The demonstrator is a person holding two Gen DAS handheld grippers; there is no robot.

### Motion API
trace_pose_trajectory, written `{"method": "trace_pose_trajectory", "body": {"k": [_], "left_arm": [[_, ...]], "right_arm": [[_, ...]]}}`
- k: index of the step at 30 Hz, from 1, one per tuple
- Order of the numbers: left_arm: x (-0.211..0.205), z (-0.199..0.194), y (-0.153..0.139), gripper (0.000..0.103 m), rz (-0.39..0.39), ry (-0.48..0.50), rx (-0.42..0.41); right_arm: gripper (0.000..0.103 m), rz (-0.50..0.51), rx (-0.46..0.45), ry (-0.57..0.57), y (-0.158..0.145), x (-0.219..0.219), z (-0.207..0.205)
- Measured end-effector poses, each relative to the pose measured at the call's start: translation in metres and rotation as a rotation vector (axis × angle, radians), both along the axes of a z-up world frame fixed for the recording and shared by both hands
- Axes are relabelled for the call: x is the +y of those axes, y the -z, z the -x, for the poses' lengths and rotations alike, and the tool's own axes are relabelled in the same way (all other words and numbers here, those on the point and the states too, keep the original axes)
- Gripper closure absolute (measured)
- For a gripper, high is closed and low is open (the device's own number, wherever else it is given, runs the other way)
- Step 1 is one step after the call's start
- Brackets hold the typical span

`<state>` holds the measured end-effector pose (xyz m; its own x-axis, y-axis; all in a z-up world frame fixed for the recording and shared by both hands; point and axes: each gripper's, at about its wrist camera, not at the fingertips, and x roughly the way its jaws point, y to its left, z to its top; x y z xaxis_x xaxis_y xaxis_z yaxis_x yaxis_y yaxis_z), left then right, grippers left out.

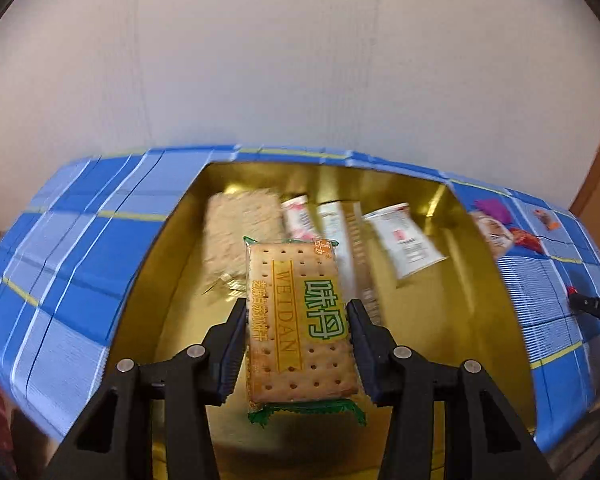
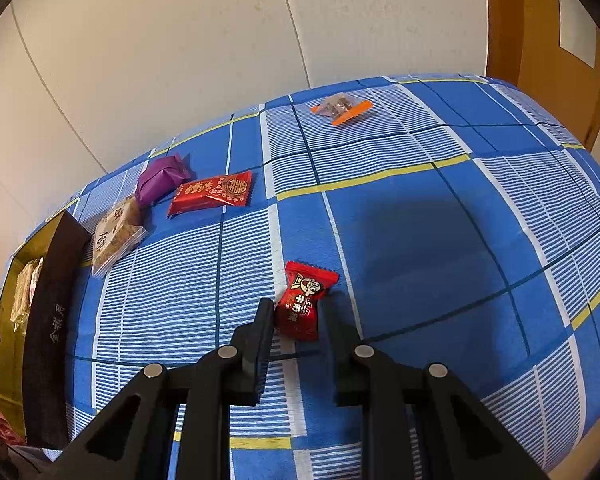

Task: Organize snacks
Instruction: 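Carry the yellow cracker pack into the tray and open the left gripper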

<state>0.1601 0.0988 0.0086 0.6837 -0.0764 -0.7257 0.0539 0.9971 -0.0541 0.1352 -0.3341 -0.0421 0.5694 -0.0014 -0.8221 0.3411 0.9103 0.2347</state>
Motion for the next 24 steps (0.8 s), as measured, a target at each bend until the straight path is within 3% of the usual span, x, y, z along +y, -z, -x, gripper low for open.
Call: {"method": "trace_pose_trajectory", "body": {"k": [3, 7, 13, 24], "left_arm": [[0.012, 0.001, 0.005, 0.054, -0.008, -0.026, 0.021], [0.025, -0.009, 0.022, 0.054, -0.013, -0.071, 0.118], [0.033, -0.016, 0.028, 0.054, -0.027, -0.138, 0.135], [0.034, -0.025, 0.035, 0.054, -0.132, -0.177, 0.131]], "right_arm": [[0.081, 0.010, 0.000, -0.002, 0.000, 0.001, 0.000], [0.081, 0.021, 0.002, 0.000, 0.000, 0.002, -0.001], [0.081, 0.017, 0.002, 0.015, 0.000, 0.002, -0.001], [0.081, -0.019, -0.003, 0.040, 0.000, 0.001, 0.000]]}}
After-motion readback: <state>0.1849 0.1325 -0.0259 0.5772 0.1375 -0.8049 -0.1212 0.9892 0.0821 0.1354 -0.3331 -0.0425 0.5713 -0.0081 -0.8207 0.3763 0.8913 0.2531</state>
